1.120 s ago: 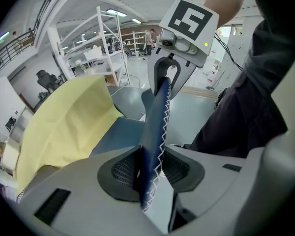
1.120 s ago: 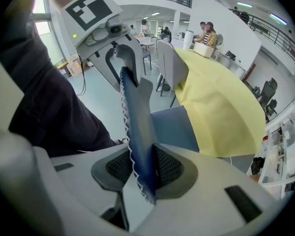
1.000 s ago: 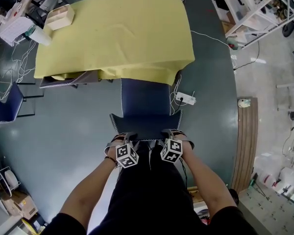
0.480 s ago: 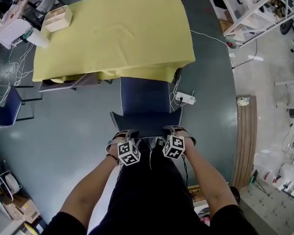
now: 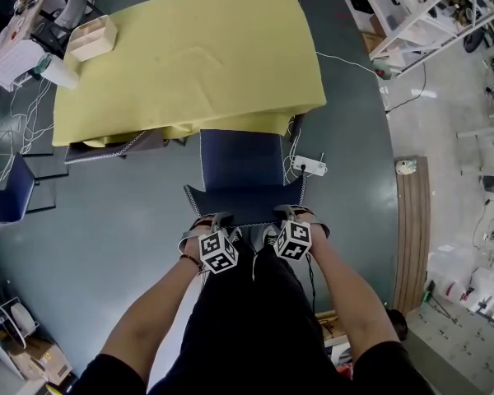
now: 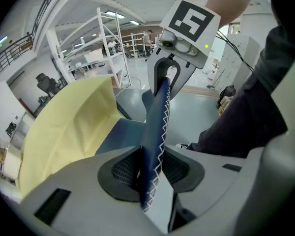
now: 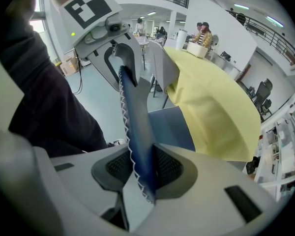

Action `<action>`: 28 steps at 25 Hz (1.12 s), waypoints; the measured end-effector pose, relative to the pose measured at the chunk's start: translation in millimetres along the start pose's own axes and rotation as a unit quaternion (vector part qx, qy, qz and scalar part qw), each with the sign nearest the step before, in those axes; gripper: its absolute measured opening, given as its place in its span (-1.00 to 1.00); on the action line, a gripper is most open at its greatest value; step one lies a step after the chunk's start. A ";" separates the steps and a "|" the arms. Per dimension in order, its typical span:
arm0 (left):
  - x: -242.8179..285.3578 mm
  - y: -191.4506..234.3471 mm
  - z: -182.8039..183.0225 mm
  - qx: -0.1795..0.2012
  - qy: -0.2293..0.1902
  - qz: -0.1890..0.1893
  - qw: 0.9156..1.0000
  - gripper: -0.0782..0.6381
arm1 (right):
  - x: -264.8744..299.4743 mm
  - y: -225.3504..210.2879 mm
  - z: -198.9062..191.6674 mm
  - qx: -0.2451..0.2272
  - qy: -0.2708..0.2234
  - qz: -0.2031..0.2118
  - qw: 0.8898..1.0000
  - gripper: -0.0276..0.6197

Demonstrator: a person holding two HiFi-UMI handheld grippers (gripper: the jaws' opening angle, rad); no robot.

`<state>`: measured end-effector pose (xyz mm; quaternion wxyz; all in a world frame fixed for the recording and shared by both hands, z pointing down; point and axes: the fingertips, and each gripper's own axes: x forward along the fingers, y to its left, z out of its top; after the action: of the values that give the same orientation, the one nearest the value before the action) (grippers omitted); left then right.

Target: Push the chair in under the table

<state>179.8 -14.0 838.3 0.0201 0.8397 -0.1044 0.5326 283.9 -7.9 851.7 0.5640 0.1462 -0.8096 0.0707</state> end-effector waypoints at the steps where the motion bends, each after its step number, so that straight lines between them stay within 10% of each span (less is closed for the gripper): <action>1: 0.4 2.4 -0.8 0.000 0.000 0.000 1.000 -0.43 | 1.0 -1.9 1.5 0.001 0.001 -0.001 1.000 -0.55; 28: 4.5 51.7 5.8 0.012 -0.009 0.014 1.000 -0.43 | 7.0 -48.4 17.9 0.013 0.009 -0.034 0.999 -0.55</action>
<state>176.6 -66.0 835.9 0.0013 0.8429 -0.1099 0.5267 281.0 -59.8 849.5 0.5713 0.1804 -0.7982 0.0632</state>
